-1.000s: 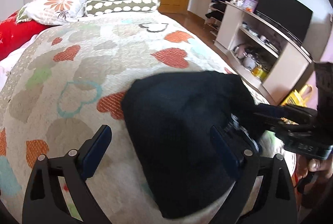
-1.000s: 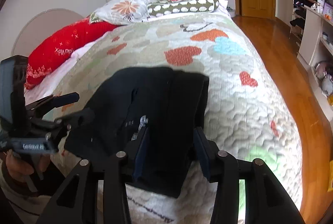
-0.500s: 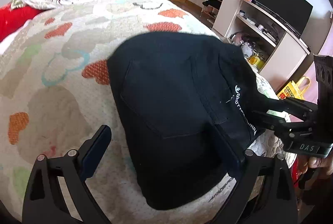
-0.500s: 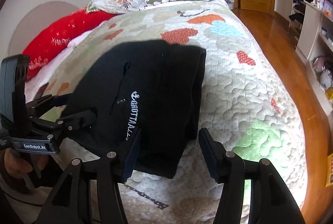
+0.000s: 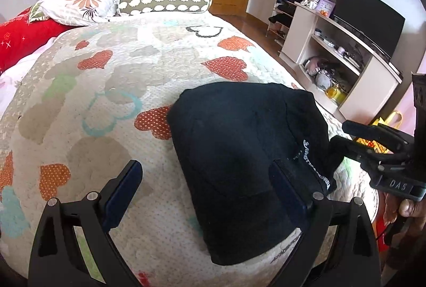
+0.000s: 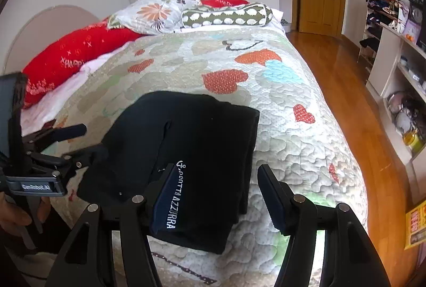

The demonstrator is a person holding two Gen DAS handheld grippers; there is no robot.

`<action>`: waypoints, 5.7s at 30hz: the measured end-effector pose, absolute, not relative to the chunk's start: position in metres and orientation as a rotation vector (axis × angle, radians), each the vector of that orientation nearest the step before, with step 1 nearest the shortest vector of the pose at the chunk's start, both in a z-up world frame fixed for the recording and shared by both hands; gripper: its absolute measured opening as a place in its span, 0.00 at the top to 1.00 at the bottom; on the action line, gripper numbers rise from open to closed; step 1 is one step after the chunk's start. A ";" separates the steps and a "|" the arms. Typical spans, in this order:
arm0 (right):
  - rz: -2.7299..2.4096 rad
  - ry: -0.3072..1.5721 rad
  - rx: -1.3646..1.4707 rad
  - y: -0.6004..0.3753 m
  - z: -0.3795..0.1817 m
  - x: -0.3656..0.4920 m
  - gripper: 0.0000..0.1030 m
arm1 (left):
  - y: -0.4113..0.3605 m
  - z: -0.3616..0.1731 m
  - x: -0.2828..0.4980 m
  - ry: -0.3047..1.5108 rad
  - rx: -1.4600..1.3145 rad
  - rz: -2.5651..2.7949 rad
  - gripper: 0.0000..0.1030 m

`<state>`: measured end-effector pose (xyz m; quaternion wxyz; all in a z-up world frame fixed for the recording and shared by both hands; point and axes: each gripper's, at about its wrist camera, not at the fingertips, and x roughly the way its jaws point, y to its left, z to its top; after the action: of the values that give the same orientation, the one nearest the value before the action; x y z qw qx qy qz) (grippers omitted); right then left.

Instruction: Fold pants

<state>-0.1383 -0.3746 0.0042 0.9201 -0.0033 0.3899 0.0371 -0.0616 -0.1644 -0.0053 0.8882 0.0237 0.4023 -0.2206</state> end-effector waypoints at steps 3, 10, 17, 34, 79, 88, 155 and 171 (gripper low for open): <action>0.081 0.825 0.008 -0.375 -0.005 -0.135 0.39 | -0.165 -0.007 -0.059 0.839 0.041 -0.457 0.06; 0.080 0.872 0.063 -0.391 -0.026 -0.129 0.35 | -0.170 -0.016 -0.054 0.867 0.023 -0.463 0.06; 0.123 0.876 0.146 -0.401 -0.045 -0.127 0.25 | -0.180 -0.030 -0.048 0.918 0.016 -0.489 0.06; 0.191 0.871 0.253 -0.415 -0.037 -0.122 0.24 | -0.179 -0.035 -0.039 0.956 -0.033 -0.518 0.06; 0.445 0.742 0.263 -0.317 0.002 0.007 0.64 | -0.101 0.023 0.051 0.866 -0.104 -0.516 0.62; 0.316 0.808 0.114 -0.290 -0.013 0.029 0.61 | -0.054 -0.030 0.086 0.967 -0.148 -0.340 0.40; 0.177 0.690 0.007 -0.249 0.015 -0.071 0.20 | -0.059 0.024 -0.046 0.649 0.010 -0.034 0.18; 0.174 0.709 -0.001 -0.251 0.014 -0.073 0.20 | -0.060 0.024 -0.054 0.640 0.046 -0.004 0.18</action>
<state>-0.0728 -0.2508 0.0144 0.9341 -0.0007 0.3468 0.0849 -0.0543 -0.0597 0.0236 0.9490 0.0227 0.3144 -0.0018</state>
